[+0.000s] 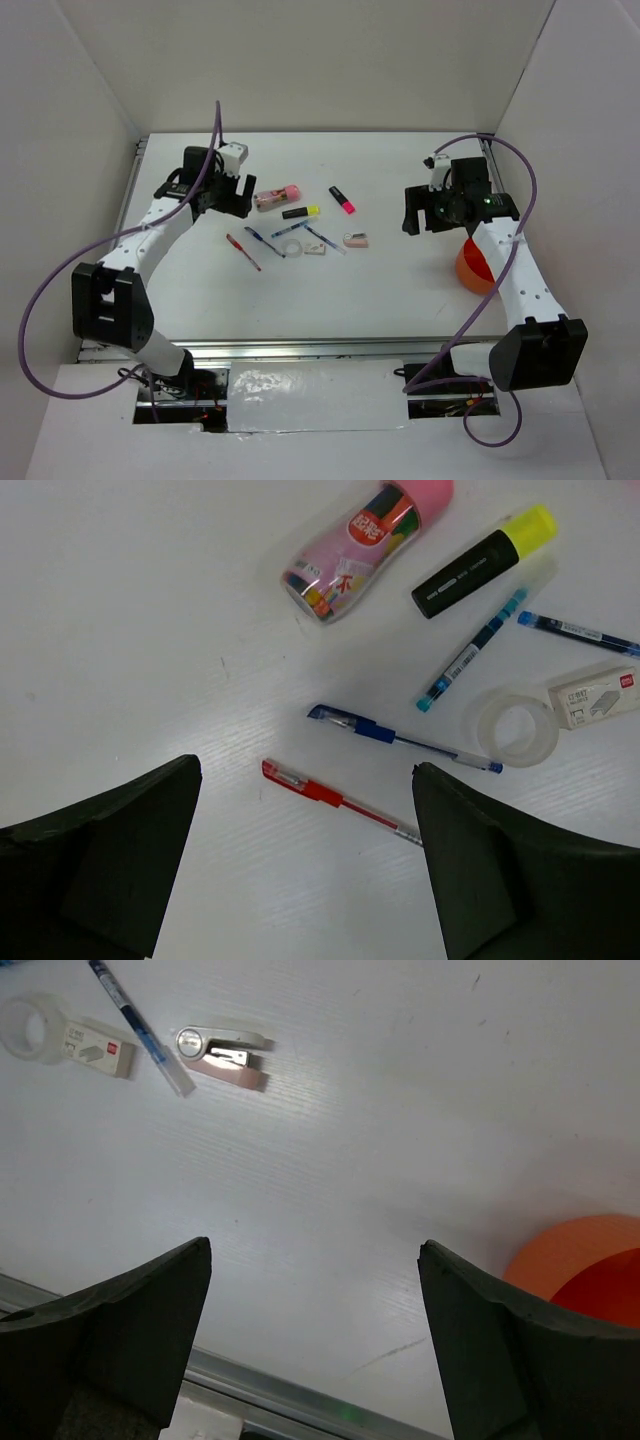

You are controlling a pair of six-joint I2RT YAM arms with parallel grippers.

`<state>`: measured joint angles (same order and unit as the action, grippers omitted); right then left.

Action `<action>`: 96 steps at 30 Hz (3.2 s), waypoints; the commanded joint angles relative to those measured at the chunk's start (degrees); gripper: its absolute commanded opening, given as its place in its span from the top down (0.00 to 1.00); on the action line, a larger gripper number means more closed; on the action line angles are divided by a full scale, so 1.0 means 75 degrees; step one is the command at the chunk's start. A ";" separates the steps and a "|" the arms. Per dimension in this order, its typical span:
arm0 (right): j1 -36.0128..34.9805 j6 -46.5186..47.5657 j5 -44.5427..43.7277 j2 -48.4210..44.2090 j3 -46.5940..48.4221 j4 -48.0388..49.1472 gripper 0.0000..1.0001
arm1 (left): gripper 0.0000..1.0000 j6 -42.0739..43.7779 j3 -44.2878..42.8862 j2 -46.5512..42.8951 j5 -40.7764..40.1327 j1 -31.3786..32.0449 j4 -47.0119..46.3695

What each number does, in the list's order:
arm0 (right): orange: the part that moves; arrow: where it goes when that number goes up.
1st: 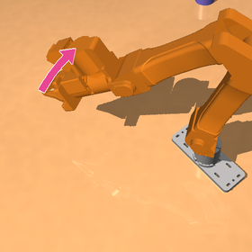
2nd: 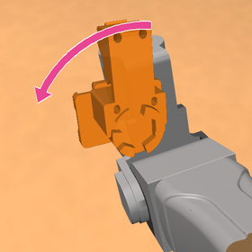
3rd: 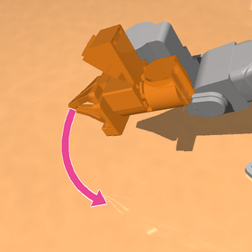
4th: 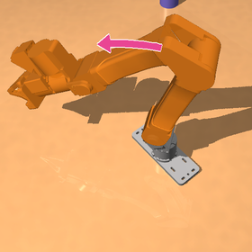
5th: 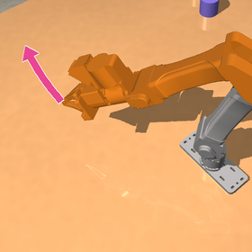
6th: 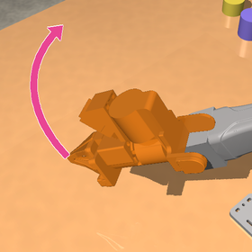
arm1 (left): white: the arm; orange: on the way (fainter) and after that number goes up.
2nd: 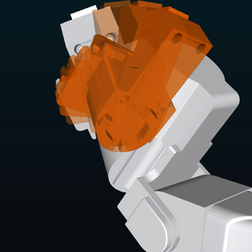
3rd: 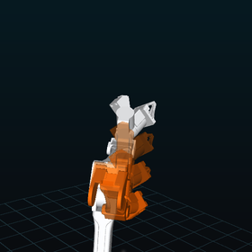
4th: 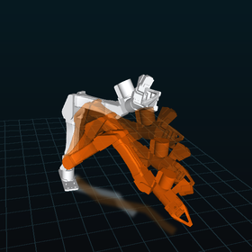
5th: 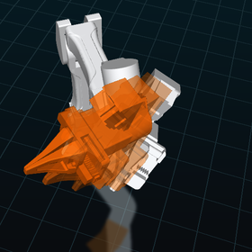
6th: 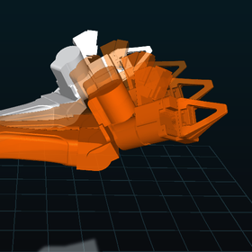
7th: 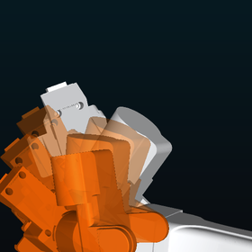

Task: Sort the stationery into containers
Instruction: Pick up the stationery from the center of the board.

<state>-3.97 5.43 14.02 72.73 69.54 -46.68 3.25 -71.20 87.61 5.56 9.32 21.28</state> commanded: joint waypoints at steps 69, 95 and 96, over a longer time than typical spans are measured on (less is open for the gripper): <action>0.0868 -0.0091 0.2836 -0.0697 0.0583 0.0447 0.06 | 0.72 0.1902 -0.1808 0.2150 0.4679 -0.0493 -0.1937; 0.0740 -0.3806 0.6932 -0.0452 0.0033 0.2918 0.36 | 0.99 0.2310 -0.0175 -0.0431 0.2270 0.3045 -0.2028; 0.0728 -0.3806 0.6885 -0.0347 0.0056 0.2896 0.37 | 1.00 0.2309 -0.0128 -0.0455 0.2247 0.3104 -0.2040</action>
<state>2.13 -20.36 65.28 69.67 70.26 -29.93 19.68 -72.71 87.81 22.50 31.55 9.65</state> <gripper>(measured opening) 0.641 0.640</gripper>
